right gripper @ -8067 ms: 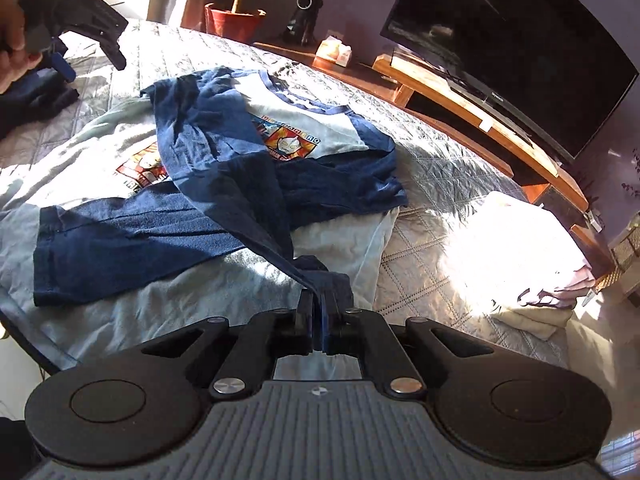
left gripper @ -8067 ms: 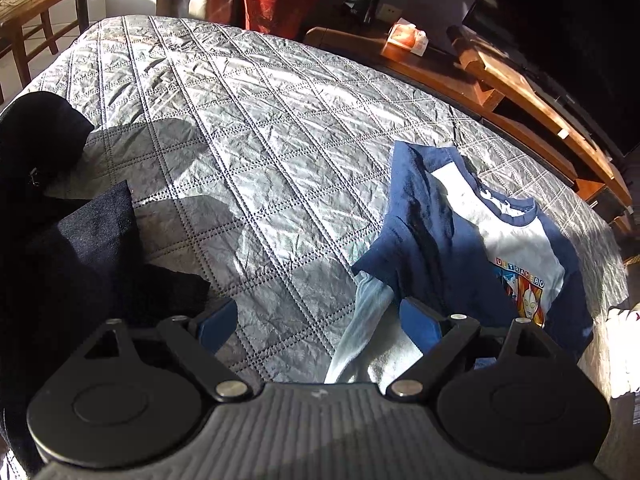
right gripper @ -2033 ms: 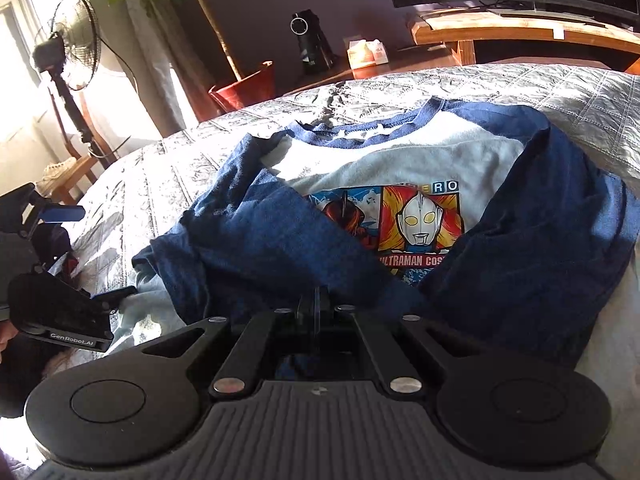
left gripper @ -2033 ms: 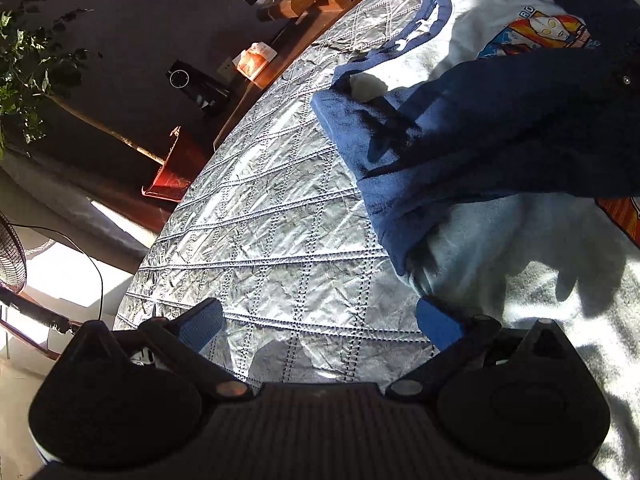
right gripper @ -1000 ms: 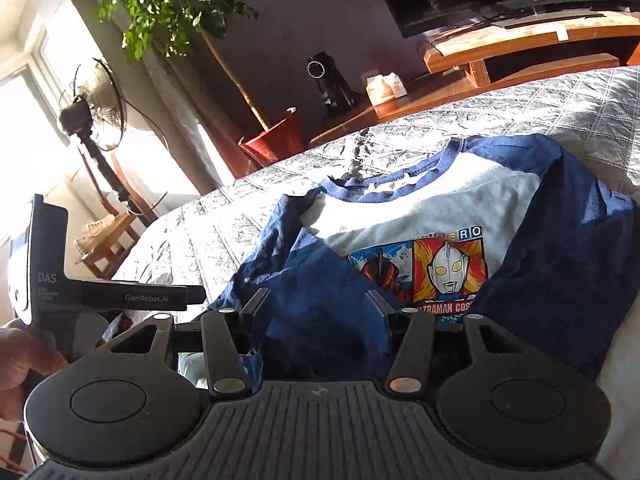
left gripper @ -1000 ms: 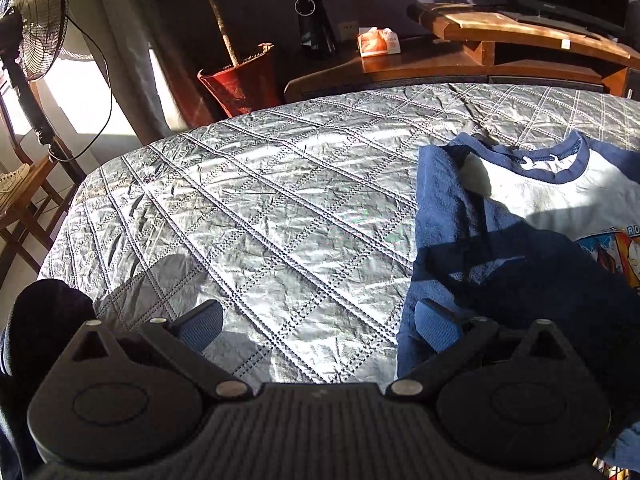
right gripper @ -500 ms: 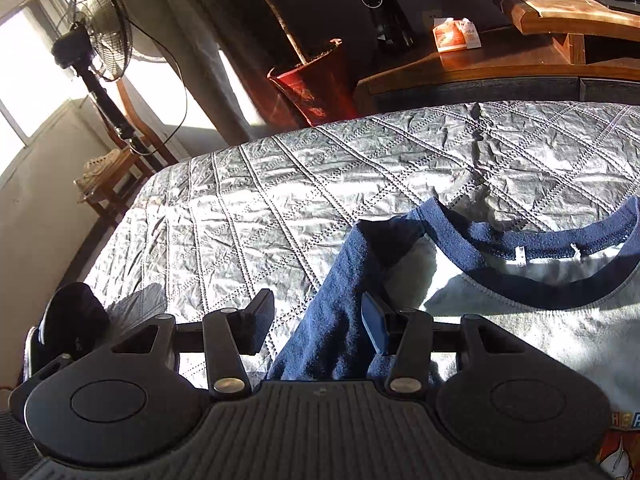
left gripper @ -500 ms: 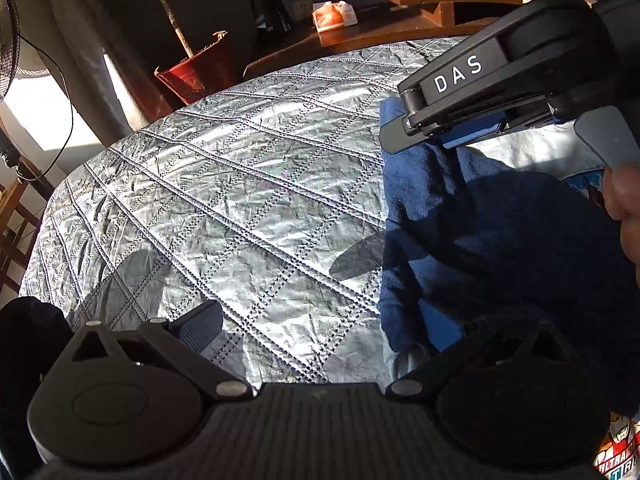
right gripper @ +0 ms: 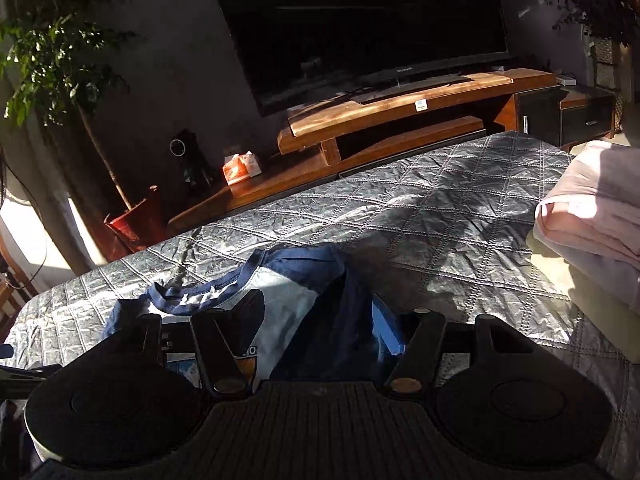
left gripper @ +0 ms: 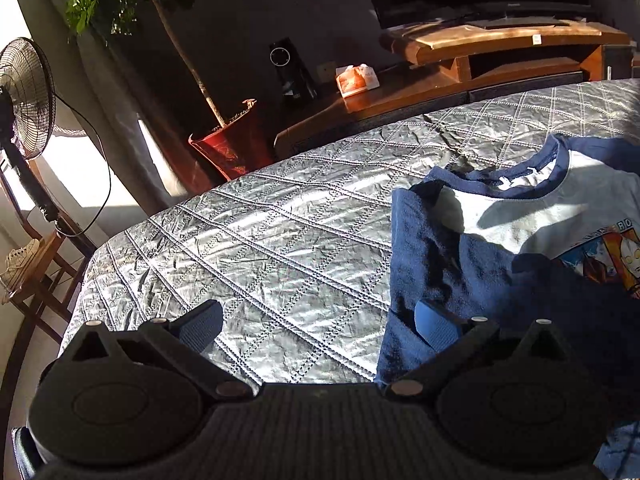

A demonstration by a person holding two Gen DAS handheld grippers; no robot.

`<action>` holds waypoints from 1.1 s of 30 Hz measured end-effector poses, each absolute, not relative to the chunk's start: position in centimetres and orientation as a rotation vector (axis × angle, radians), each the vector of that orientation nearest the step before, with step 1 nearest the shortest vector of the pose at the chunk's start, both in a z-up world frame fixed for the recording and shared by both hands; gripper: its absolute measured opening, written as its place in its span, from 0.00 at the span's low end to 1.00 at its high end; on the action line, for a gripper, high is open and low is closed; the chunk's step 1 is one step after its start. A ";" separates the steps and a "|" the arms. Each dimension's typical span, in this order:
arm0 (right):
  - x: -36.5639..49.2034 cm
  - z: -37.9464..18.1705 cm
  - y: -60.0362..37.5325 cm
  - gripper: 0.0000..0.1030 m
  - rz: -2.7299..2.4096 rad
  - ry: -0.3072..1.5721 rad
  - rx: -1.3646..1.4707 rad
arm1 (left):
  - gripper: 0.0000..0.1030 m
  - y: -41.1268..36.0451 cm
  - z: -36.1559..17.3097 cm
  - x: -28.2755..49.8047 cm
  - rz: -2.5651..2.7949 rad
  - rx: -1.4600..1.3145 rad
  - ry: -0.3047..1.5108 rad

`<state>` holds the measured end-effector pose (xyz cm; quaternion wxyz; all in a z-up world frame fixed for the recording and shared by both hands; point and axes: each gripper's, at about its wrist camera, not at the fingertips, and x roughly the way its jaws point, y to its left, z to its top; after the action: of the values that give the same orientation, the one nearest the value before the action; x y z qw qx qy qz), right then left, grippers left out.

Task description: Fold clothes

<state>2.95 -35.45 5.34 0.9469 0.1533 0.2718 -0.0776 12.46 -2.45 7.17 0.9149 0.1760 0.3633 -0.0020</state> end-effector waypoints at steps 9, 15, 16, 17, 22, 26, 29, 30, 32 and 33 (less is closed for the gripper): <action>2.0 2.8 -36.1 0.62 -0.196 0.653 -0.002 | 0.99 -14.3 6.1 8.5 -0.341 0.402 0.717; 1.8 1.2 -36.5 0.63 -0.135 0.688 -0.058 | 0.99 -19.0 2.9 5.1 -0.450 0.567 0.711; 2.0 0.9 -36.4 0.63 -0.138 0.692 -0.095 | 0.99 -19.3 2.5 4.7 -0.453 0.589 0.706; 2.1 0.5 -36.2 0.63 -0.140 0.695 -0.132 | 0.99 -19.4 2.1 4.4 -0.450 0.603 0.695; 3.2 0.1 -35.5 0.64 -0.119 0.677 -0.211 | 1.00 -19.1 1.5 4.2 -0.446 0.596 0.678; 4.5 0.0 -34.5 0.67 -0.068 0.655 -0.243 | 1.00 -18.8 1.5 4.2 -0.457 0.603 0.671; 5.6 0.1 -34.0 0.73 -0.051 0.630 -0.287 | 1.00 -18.8 1.5 4.2 -0.461 0.608 0.669; 6.0 0.1 -34.0 0.75 -0.055 0.629 -0.300 | 1.00 -18.7 1.5 4.3 -0.462 0.599 0.673; 6.7 -0.2 -34.4 0.79 -0.117 0.635 -0.312 | 1.00 -18.4 1.5 4.5 -0.465 0.573 0.684; 7.1 -0.3 -34.6 0.80 -0.151 0.639 -0.317 | 1.00 -18.2 1.5 4.6 -0.467 0.558 0.691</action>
<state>7.06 -34.64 -0.34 0.9344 -0.1549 0.3123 -0.0740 4.61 -18.20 1.46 0.8768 0.2675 0.3311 -0.2238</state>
